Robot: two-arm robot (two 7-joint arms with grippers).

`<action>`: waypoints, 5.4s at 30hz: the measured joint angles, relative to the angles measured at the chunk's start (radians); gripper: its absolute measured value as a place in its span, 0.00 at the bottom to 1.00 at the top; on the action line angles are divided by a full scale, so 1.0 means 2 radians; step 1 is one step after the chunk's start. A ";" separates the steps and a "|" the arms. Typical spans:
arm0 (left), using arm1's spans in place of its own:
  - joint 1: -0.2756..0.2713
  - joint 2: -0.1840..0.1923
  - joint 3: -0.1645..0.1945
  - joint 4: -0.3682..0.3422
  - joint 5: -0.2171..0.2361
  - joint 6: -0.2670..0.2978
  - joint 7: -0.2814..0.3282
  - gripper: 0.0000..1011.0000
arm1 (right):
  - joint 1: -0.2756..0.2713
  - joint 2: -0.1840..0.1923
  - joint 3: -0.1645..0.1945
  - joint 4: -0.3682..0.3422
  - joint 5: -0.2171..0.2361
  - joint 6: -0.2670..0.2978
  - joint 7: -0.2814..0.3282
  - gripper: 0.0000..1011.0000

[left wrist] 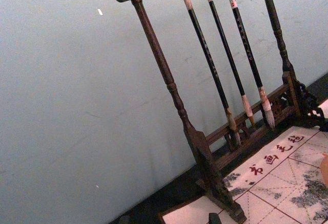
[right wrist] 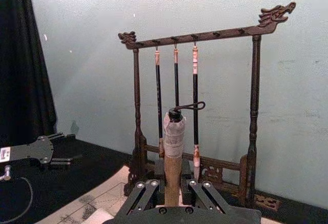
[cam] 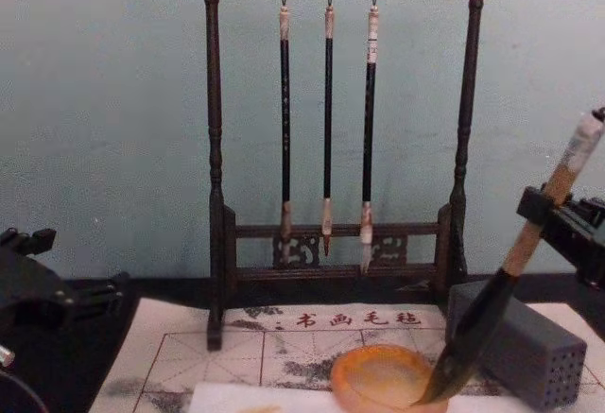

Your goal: Pick up the brush from the inkstone, write on the paper, then place the brush back to its original position.

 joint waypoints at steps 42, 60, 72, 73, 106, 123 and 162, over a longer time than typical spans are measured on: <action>0.000 0.000 0.000 0.000 0.000 0.000 0.000 0.99 | -0.086 0.023 0.103 -0.121 0.005 0.091 -0.012 0.19; 0.000 0.000 0.000 0.000 0.000 0.000 0.000 0.99 | -0.149 0.057 0.126 -0.158 0.020 0.092 0.022 0.19; 0.000 0.000 0.000 0.000 0.000 0.000 0.000 0.99 | -0.160 0.086 0.137 -0.165 0.030 0.094 0.043 0.19; 0.000 0.000 0.000 0.000 0.000 0.000 0.000 0.99 | -0.160 0.087 0.137 -0.165 0.030 0.094 0.044 0.19; 0.000 0.000 0.000 0.000 0.000 0.000 0.000 0.99 | -0.161 0.106 0.135 -0.163 0.036 0.093 0.055 0.19; 0.000 0.000 0.000 0.000 0.000 0.000 0.000 0.99 | -0.163 0.108 0.135 -0.162 0.040 0.085 0.063 0.19; 0.000 0.000 0.000 0.000 0.000 0.000 0.000 0.99 | -0.242 0.114 0.170 -0.190 0.003 0.025 0.088 0.19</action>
